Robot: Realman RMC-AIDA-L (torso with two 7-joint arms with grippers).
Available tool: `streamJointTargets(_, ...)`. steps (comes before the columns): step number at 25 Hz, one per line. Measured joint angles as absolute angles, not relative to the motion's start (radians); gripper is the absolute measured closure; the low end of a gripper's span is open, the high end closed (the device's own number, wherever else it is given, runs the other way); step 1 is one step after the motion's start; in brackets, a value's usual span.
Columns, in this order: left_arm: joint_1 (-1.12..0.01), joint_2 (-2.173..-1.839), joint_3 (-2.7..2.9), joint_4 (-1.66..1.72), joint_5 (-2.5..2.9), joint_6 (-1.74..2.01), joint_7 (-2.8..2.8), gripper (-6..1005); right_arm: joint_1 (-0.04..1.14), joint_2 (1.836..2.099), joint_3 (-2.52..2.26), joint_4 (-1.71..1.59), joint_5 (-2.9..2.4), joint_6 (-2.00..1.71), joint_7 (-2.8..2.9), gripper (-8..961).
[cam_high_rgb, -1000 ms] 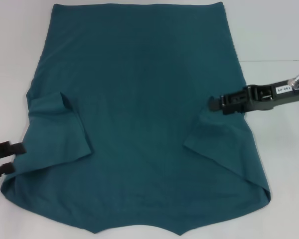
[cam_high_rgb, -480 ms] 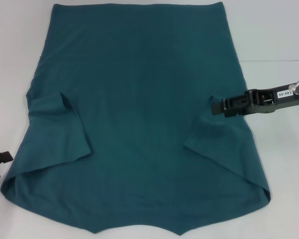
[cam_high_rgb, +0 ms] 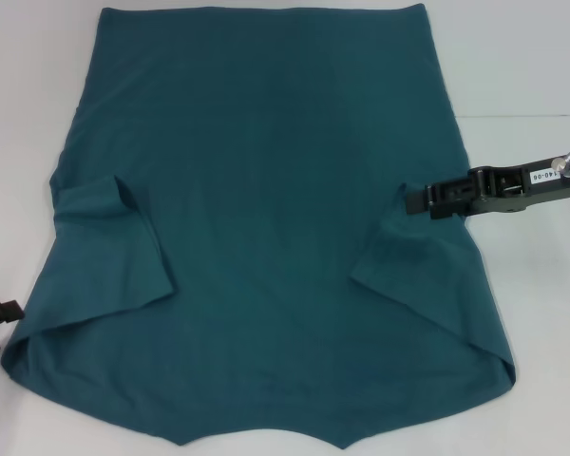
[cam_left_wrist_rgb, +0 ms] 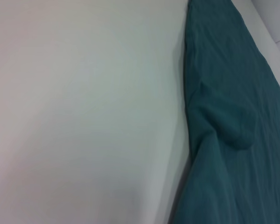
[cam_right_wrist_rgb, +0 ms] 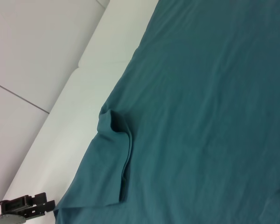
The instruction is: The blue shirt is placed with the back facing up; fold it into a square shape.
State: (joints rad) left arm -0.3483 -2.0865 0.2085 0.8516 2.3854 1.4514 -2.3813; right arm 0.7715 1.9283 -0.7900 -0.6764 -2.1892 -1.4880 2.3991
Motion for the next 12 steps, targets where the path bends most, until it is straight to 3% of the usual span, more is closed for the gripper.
streamJointTargets(12, -0.342, -2.092, 0.212, 0.827, 2.385, 1.464, -2.37, 267, 0.765, 1.925, -0.79, -0.676, -2.188, -1.487, 2.4, 315)
